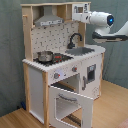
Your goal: Play with the kitchen
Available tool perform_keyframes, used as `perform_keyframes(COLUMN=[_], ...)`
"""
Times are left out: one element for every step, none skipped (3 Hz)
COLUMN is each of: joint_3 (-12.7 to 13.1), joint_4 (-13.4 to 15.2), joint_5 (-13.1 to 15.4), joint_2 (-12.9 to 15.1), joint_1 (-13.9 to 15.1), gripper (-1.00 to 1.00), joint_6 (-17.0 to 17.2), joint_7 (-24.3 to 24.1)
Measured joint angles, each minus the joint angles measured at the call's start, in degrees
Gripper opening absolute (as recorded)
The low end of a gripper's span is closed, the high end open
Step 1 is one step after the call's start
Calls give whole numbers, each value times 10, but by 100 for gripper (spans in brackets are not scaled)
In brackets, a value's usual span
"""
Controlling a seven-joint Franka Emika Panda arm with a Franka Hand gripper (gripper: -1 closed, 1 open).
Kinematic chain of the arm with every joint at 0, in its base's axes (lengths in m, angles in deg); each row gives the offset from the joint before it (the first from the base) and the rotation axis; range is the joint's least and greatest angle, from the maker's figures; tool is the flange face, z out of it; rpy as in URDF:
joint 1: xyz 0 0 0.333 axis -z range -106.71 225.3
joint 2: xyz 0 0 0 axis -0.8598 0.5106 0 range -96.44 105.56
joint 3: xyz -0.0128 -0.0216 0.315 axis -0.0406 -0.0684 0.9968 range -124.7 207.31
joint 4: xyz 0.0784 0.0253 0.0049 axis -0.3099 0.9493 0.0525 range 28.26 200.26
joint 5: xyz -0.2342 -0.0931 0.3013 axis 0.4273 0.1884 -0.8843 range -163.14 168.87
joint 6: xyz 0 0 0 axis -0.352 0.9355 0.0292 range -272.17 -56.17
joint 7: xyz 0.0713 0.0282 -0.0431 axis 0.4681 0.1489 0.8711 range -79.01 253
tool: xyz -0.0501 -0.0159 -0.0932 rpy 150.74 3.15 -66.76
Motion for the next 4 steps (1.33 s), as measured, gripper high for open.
perform_keyframes(joint_3=[-28,-60,-91,-116], joint_4=[28,54,80,97], joint_5=[1,2,3,4], joint_2=[0,0,0,-4], joint_1=[-35,-74,-112,-147], gripper=[-100,-100,-100,-100], joint_6=[-23,-34,-48,-51], joint_7=[10,23,36,50])
